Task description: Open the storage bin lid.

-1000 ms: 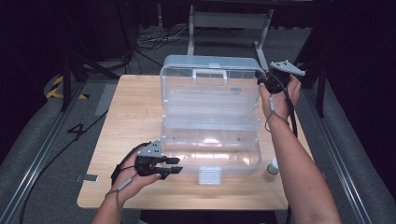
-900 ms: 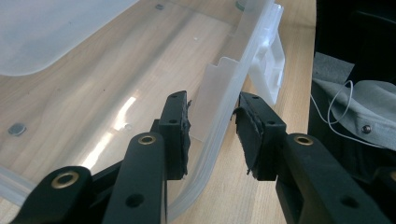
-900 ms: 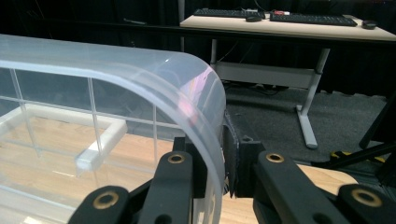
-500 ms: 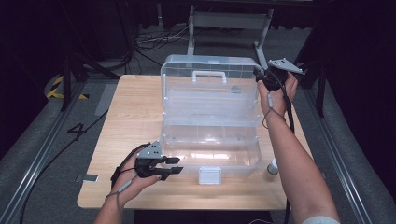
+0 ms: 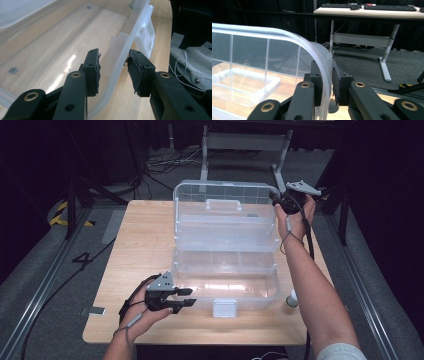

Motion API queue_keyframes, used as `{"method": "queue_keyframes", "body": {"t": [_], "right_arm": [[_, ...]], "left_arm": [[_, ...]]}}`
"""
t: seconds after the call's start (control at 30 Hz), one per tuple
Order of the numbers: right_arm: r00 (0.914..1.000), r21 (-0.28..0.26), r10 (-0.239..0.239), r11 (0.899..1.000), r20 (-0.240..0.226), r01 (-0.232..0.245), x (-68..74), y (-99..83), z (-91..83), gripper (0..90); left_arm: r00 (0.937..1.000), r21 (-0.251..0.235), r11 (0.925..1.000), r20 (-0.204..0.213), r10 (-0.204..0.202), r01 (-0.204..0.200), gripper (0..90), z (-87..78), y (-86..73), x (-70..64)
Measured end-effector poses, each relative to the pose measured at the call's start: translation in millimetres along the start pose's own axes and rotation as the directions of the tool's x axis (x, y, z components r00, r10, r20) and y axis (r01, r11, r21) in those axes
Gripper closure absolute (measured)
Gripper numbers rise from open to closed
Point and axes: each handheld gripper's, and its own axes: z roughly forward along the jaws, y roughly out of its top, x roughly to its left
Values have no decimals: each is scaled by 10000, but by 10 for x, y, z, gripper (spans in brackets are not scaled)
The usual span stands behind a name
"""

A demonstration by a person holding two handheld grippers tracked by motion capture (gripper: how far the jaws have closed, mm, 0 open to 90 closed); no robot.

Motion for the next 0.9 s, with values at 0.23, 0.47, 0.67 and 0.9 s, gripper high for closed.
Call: {"method": "queue_keyframes", "body": {"t": [0.23, 0.47, 0.67, 0.9], "right_arm": [[9999, -32, -151, 9999, -65, 151, -21, -24, 71, 798], [9992, -123, -262, 9996, -311, 258, -73, -68, 158, 789], [9992, -88, -100, 9999, -382, 97, -112, -125, 247, 789], [9984, 148, -3, 9999, -563, 11, -165, -180, 331, 809]], "left_arm": [[9999, -31, 10000, -114, -7, 7, 611, 5, -3, -15], [9999, -71, 10000, -95, 42, -43, 611, 6, -5, -14], [10000, -219, 9998, 23, -10, 10, 617, 1, -15, -2], [10000, -259, 9997, 39, -25, 26, 621, -1, -16, 3]]}}
